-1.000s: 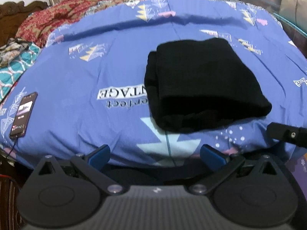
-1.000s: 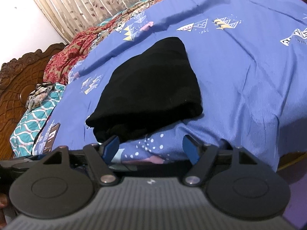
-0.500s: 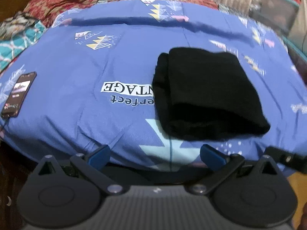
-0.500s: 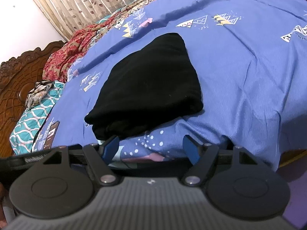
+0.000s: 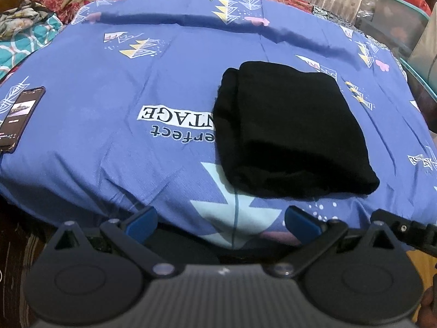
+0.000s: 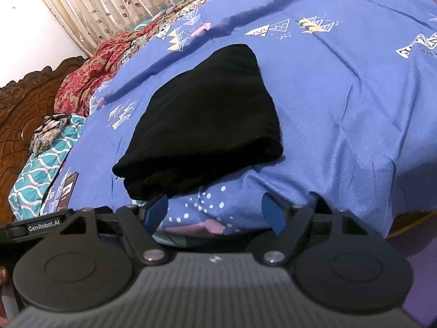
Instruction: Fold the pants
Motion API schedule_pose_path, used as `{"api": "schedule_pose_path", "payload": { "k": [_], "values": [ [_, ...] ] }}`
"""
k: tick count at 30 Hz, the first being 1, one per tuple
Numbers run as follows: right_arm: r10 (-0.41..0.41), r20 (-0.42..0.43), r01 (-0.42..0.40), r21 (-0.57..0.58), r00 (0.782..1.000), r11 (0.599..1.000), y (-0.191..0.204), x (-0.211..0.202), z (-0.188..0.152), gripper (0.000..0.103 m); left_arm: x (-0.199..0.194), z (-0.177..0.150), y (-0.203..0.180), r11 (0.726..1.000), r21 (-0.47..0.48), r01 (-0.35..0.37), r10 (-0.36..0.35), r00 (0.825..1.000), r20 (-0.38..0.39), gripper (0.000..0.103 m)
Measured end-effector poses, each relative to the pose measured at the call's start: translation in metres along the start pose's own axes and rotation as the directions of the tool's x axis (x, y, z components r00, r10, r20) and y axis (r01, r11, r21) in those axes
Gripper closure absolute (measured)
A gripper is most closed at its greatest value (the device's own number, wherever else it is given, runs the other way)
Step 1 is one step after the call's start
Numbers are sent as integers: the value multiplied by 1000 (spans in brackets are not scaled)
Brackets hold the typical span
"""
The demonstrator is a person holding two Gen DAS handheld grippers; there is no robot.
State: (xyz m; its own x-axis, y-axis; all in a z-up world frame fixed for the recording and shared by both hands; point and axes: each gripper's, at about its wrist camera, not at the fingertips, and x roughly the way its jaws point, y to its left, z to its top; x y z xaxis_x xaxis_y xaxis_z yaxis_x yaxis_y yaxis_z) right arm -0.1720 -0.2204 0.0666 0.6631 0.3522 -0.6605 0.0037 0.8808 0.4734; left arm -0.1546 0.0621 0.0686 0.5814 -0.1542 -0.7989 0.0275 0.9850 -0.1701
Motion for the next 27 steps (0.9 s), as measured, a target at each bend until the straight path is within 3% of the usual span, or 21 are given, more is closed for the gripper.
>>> {"api": "schedule_pose_path", "payload": {
  "k": [7,11,14,17,21,27],
  "values": [
    [-9,9,9,-16,1000,1000,-1,-1,-1,17,-10,-6,-3,999,21,42,-42,999,23,0],
    [-37,-1,37,-18,999,999,-1,1,0,17,-11,-13,-1,996,14,90,-90,996,-3,0],
    [-60,-14,60,-10,998,998,-2,-1,0,16,-20,-10,1,996,11,89,-90,994,57,0],
    [-23,31,23,11,999,1000,-6,-8,0,16,-26,-5,1,996,26,86,-88,990,110,0],
    [36,100,-40,33,994,999,-18,-14,13,16,-14,15,3,994,68,90,-97,990,105,0],
    [78,152,-92,86,985,992,-47,-11,33,16,8,67,43,973,-106,205,-194,975,106,0]
  ]
}}
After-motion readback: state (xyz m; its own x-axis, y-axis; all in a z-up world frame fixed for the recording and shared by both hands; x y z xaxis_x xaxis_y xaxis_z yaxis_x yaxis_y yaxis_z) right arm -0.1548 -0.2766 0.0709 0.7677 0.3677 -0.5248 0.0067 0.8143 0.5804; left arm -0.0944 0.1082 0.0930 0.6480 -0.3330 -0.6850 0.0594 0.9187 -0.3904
